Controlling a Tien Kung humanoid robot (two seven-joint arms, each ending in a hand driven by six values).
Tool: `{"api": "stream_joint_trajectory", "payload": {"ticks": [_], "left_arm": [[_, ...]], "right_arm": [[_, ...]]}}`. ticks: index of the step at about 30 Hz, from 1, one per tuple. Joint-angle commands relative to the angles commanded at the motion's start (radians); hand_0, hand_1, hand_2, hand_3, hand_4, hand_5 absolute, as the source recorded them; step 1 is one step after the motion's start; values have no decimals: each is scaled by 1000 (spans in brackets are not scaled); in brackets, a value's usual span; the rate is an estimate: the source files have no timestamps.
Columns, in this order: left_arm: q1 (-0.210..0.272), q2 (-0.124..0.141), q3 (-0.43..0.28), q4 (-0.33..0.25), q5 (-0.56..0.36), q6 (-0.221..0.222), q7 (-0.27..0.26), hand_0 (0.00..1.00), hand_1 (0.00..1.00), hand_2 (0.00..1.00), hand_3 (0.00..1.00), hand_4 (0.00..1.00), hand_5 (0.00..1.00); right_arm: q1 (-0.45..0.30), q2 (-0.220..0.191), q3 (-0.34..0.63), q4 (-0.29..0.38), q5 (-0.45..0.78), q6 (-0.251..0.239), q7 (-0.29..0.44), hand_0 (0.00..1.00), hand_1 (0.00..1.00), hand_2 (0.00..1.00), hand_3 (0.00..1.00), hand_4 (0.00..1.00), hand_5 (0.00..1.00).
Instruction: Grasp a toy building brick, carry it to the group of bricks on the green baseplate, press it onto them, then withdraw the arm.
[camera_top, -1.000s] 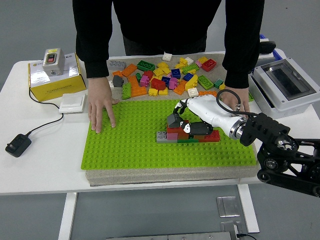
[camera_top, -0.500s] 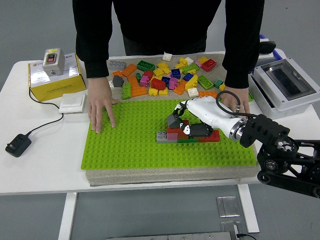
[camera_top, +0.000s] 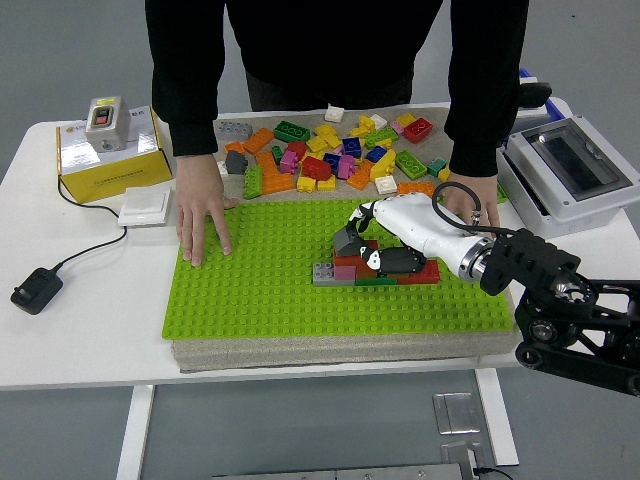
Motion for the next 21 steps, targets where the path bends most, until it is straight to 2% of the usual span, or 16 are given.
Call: {"api": "stream_joint_trajectory", "payload": {"ticks": [21], "left_arm": [[5,-2,-4,0,3,1,-4,694,653,512,642,140,700]], "right_arm": [[-6,-1,-13,1,1,2,1,39,100,655,688,373,442]]}}
